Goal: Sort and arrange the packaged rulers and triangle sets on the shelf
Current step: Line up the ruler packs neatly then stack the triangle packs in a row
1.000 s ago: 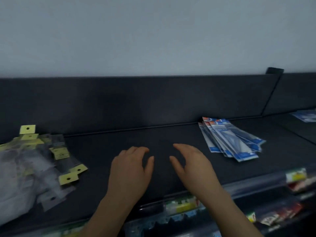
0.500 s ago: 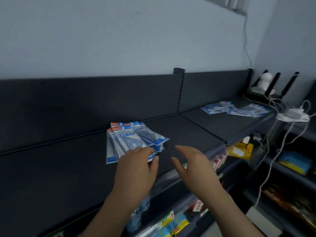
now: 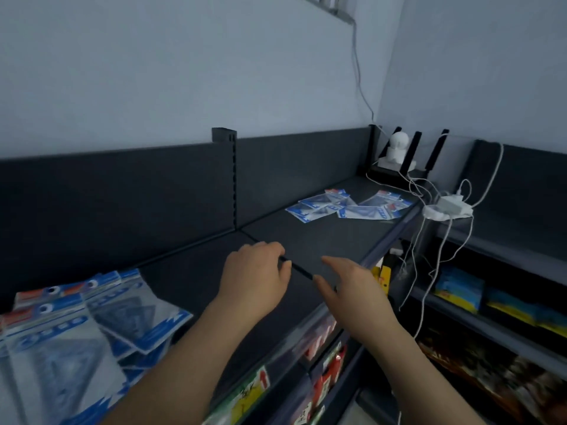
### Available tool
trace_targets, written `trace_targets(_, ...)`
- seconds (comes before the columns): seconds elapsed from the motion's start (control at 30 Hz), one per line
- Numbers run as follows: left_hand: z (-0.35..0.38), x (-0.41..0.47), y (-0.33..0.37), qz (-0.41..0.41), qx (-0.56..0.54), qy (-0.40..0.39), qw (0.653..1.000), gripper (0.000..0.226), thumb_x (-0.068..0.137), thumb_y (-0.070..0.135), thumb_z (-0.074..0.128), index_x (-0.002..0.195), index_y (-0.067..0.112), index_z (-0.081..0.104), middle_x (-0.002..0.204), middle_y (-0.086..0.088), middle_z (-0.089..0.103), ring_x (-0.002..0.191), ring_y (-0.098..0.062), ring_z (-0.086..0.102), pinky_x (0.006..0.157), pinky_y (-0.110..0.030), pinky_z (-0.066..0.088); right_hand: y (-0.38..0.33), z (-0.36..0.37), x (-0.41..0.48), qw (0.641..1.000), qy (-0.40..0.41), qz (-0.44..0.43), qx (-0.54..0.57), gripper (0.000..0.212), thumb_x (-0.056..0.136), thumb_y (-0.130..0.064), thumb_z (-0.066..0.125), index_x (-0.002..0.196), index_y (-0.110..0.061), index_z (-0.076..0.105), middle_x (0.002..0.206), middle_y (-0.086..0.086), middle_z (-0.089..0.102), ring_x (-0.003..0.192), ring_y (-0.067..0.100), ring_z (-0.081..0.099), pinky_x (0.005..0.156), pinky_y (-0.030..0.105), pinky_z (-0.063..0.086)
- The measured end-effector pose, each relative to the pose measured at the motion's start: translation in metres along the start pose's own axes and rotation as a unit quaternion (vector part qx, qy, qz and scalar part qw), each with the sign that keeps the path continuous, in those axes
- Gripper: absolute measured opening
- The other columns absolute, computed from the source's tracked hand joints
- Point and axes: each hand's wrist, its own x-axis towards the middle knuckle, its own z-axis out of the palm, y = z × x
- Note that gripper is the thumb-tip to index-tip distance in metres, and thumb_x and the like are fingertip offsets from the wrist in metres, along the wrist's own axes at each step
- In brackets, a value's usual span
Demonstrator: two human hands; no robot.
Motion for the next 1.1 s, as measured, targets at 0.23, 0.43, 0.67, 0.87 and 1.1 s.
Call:
trace_targets(0.23, 0.044, 0.103, -0.001, 0.013, 0.008, -0.048, 0.999, 0.028, 0.097, 0.037, 0.043, 0.113, 0.021, 0.06, 0.104, 0.004, 0.061, 0.095, -0.015, 0.056, 0.08, -0.032, 0.047, 0.056, 0.005, 0.081, 0.998, -0.021, 0.052, -0.022, 0.046, 0.095, -0.038, 0.053, 0.137, -0.019, 0.05, 0.137, -0.001, 0.055, 0.125, 0.015, 0.049, 0.102, 0.024, 0.036)
trace_targets(0.43, 0.091, 0.164, 0.007, 0.005, -0.023, -0.098, 0.995, 0.032, 0.097, 0.037, 0.045, 0.122, 0.021, 0.057, 0.113, 0.003, 0.059, 0.101, -0.015, 0.054, 0.085, -0.031, 0.047, 0.108, 0.017, 0.128, 0.993, -0.043, 0.107, -0.027, 0.045, 0.095, -0.038, 0.052, 0.136, -0.018, 0.05, 0.137, 0.0, 0.054, 0.124, 0.017, 0.05, 0.1, 0.025, 0.037)
trace_targets(0.67, 0.149, 0.223, 0.009, -0.009, -0.031, -0.104, 0.994, 0.042, 0.097, 0.034, 0.046, 0.135, 0.016, 0.046, 0.136, -0.002, 0.048, 0.121, -0.02, 0.046, 0.099, -0.036, 0.042, 0.173, 0.043, 0.195, 0.993, -0.063, 0.084, -0.06, 0.045, 0.095, -0.032, 0.051, 0.135, -0.012, 0.05, 0.139, 0.005, 0.051, 0.129, 0.019, 0.044, 0.106, 0.027, 0.032)
trace_targets(0.87, 0.195, 0.282, 0.001, -0.014, 0.022, -0.102, 0.994, 0.053, 0.099, 0.034, 0.04, 0.147, 0.016, 0.029, 0.151, -0.002, 0.031, 0.137, -0.02, 0.032, 0.11, -0.037, 0.031, 0.23, 0.066, 0.256, 0.985, -0.101, 0.067, -0.122, 0.06, 0.099, -0.043, 0.039, 0.148, -0.011, 0.026, 0.158, 0.009, 0.02, 0.146, 0.025, 0.015, 0.12, 0.037, 0.013)
trace_targets(1.1, 0.226, 0.319, -0.004, -0.037, 0.101, -0.203, 0.973, 0.053, 0.101, 0.041, 0.026, 0.15, 0.021, 0.026, 0.158, -0.003, 0.02, 0.143, -0.022, 0.022, 0.115, -0.04, 0.025, 0.269, 0.07, 0.277, 0.989, -0.063, -0.015, -0.134, 0.03, 0.099, -0.026, 0.034, 0.113, -0.017, 0.059, 0.121, 0.002, 0.057, 0.116, 0.025, 0.049, 0.106, 0.039, 0.032)
